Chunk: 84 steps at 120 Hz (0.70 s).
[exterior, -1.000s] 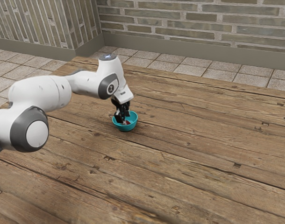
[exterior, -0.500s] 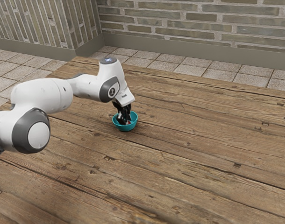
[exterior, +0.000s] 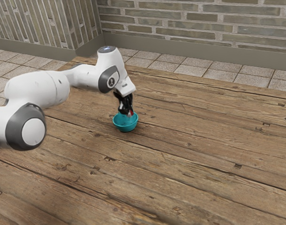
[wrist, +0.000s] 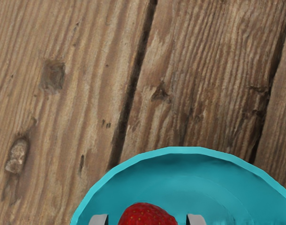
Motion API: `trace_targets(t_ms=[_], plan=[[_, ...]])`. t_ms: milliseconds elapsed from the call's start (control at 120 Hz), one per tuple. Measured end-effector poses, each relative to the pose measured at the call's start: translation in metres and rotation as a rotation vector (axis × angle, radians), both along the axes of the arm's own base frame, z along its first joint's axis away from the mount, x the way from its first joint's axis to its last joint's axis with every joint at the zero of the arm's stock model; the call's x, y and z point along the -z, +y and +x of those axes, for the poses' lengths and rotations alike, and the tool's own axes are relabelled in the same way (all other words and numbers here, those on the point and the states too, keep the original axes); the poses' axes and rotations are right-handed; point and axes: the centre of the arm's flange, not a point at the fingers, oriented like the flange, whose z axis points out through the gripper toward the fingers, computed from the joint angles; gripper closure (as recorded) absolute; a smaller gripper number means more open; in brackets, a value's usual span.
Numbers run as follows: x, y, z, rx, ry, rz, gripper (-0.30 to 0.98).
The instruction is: Take strawberry from the bowl
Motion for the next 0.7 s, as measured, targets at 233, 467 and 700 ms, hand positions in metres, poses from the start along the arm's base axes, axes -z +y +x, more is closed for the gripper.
trace_targets(t_ms=[233, 467, 700], plan=[[-0.029, -0.092, -0.004, 0.103, -0.006, -0.076, 0.60], [-0.006, -0.183, -0.013, 0.191, -0.012, -0.098, 0.60], [0.000, -0.186, -0.011, 0.175, -0.027, -0.108, 0.27]])
